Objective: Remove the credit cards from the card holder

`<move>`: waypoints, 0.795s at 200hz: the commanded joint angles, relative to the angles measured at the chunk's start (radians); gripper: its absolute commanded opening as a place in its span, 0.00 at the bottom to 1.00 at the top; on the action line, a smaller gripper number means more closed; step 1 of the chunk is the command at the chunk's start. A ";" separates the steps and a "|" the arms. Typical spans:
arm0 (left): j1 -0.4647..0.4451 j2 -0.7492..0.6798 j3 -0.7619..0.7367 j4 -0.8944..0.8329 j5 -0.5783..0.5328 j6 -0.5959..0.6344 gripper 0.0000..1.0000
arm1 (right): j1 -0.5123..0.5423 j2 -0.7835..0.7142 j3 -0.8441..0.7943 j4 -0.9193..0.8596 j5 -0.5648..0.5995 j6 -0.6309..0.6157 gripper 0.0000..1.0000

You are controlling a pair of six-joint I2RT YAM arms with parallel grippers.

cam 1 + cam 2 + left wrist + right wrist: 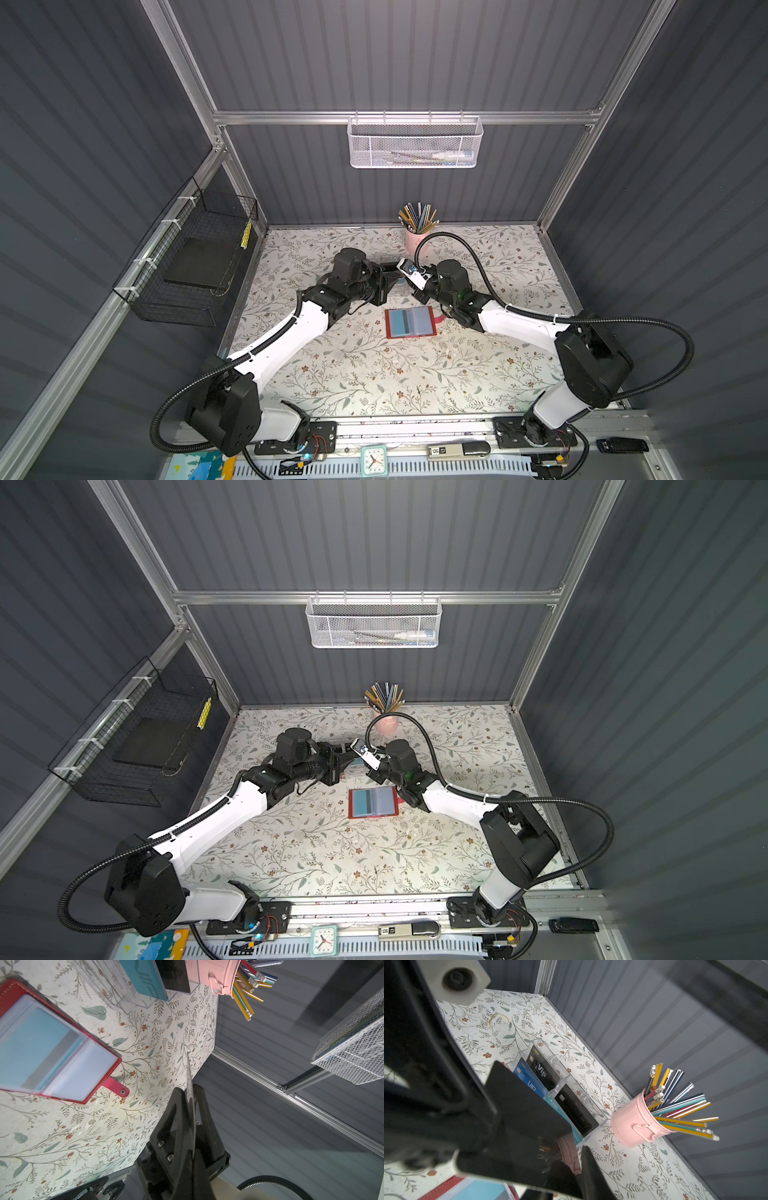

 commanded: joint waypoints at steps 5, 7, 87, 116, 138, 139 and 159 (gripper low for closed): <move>0.018 0.010 0.013 -0.026 0.029 0.027 0.00 | -0.005 -0.008 0.015 -0.012 -0.018 0.003 0.17; 0.019 0.012 0.014 -0.026 0.029 0.027 0.00 | -0.005 -0.008 0.013 -0.012 -0.018 0.003 0.17; 0.053 0.039 0.042 -0.034 0.077 0.053 0.11 | -0.002 -0.024 -0.004 -0.031 -0.040 0.019 0.02; 0.086 0.048 0.055 -0.036 0.094 0.068 0.33 | -0.002 -0.030 -0.005 -0.051 -0.047 0.023 0.00; 0.128 0.059 0.074 -0.049 0.109 0.089 0.46 | -0.002 -0.035 -0.006 -0.068 -0.056 0.031 0.00; 0.129 0.060 0.075 -0.051 0.110 0.090 0.46 | -0.002 -0.035 -0.006 -0.070 -0.058 0.031 0.00; 0.188 0.064 0.103 -0.100 0.124 0.133 0.57 | -0.002 -0.040 0.020 -0.149 -0.075 0.037 0.00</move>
